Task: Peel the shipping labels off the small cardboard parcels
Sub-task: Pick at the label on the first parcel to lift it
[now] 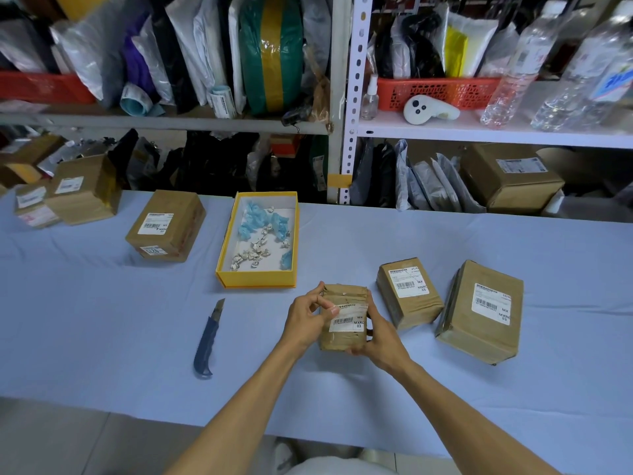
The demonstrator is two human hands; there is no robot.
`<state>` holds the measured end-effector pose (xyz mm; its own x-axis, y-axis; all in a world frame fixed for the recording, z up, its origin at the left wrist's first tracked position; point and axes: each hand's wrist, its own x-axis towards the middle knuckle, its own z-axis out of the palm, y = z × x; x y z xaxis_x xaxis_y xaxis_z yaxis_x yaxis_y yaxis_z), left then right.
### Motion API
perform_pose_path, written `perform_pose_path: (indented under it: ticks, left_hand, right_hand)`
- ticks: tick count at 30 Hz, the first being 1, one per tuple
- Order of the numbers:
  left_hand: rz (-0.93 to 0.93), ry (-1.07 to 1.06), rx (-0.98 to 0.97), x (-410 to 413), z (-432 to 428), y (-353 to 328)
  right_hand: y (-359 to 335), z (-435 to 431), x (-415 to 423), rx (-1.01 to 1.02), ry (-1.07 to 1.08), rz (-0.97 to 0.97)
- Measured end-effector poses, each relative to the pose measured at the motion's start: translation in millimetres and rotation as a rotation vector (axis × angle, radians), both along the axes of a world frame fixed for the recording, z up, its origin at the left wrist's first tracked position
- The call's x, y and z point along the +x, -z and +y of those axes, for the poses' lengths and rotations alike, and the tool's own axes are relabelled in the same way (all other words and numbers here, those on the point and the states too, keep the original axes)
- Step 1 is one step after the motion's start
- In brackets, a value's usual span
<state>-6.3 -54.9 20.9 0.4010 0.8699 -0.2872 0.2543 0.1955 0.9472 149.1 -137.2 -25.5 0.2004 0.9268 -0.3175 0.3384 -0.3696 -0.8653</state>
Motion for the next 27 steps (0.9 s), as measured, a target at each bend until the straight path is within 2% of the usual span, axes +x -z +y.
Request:
perform_pose_path:
  ticks: [27]
  left_hand:
    - [-0.015, -0.008, -0.011, -0.5, 4.6, 4.3]
  right_hand:
    - [-0.4, 3.0, 1.9, 0.0, -0.002, 0.012]
